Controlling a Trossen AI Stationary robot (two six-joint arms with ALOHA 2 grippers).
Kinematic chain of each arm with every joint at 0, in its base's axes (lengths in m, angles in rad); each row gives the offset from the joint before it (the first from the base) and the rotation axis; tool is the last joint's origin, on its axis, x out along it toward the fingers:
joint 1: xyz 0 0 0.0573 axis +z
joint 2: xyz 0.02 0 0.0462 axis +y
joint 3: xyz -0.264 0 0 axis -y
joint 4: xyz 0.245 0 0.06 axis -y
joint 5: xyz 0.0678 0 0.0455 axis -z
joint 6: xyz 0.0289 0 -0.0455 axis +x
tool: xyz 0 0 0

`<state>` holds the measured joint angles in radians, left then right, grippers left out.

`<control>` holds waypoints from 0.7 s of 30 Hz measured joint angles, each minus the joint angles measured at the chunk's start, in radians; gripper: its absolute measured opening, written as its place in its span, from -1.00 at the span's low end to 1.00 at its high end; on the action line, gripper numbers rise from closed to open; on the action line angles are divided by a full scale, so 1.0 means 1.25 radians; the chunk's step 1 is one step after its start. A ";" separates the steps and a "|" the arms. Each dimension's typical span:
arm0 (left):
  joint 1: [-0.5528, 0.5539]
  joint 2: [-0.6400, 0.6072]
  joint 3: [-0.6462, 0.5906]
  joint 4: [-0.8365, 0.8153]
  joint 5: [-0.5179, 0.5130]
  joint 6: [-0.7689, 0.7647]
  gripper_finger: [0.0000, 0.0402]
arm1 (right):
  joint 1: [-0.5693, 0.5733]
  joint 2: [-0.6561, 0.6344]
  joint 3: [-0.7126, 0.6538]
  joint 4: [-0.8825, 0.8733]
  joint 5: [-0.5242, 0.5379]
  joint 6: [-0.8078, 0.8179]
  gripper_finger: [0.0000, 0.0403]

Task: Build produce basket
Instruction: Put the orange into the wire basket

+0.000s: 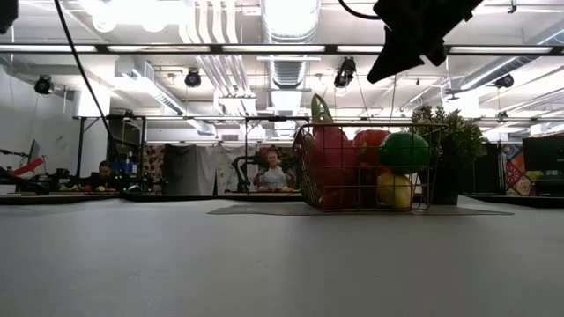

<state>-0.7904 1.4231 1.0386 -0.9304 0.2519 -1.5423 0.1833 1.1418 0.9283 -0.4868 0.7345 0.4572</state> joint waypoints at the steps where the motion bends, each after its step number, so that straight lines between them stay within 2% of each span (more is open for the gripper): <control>1: -0.004 0.000 -0.008 -0.008 -0.003 -0.001 0.33 | 0.000 0.004 0.000 0.000 0.001 0.000 -0.94; 6: -0.007 0.002 -0.041 -0.117 0.001 0.010 0.49 | 0.000 0.011 -0.002 0.001 0.000 -0.003 -0.94; 12: -0.008 -0.001 -0.051 -0.123 0.017 0.066 0.51 | 0.000 0.017 -0.002 -0.002 -0.007 -0.003 -0.94; 17: -0.009 -0.001 -0.054 -0.122 0.033 0.002 0.51 | 0.000 0.018 -0.002 -0.003 -0.007 -0.004 -0.94; 21: -0.016 0.001 -0.074 -0.102 0.003 -0.022 0.51 | 0.000 0.018 -0.002 -0.003 -0.007 -0.011 -0.94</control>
<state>-0.8107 1.4242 0.9464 -1.0582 0.2557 -1.5700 0.1833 1.1637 0.9260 -0.4908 0.7258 0.4439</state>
